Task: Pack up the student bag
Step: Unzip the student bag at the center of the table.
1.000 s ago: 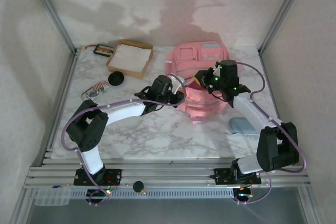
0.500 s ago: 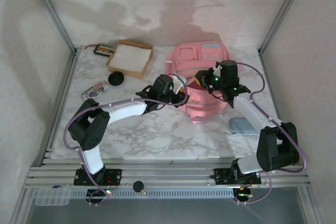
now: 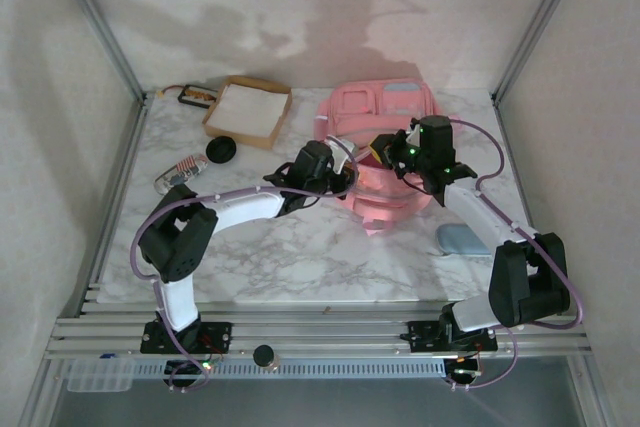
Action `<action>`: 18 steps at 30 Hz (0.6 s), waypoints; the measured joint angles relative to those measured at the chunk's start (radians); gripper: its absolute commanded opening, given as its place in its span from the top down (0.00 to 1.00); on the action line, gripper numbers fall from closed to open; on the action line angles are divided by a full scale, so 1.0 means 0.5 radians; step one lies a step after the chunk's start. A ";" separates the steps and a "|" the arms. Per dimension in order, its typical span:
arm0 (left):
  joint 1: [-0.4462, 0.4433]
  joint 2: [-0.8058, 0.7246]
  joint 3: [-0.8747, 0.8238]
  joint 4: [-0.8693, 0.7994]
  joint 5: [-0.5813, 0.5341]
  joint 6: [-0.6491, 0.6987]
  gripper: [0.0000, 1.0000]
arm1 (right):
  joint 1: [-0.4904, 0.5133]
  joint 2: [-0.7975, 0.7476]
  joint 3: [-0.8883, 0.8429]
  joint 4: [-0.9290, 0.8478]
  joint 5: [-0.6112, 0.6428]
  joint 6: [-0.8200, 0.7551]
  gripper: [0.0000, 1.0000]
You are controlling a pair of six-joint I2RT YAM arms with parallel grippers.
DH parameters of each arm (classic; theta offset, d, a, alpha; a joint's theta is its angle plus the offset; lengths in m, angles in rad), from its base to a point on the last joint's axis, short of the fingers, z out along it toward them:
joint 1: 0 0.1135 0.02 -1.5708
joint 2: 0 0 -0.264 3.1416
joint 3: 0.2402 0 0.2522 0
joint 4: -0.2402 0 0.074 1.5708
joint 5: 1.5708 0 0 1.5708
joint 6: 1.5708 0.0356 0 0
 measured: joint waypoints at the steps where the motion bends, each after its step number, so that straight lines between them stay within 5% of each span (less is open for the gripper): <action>1: 0.000 -0.002 -0.012 0.014 -0.002 -0.008 0.99 | 0.000 -0.003 -0.005 0.003 0.000 -0.002 1.00; 18: 0.005 -0.218 -0.336 0.089 -0.128 -0.018 1.00 | -0.013 -0.072 -0.016 -0.118 -0.102 -0.065 1.00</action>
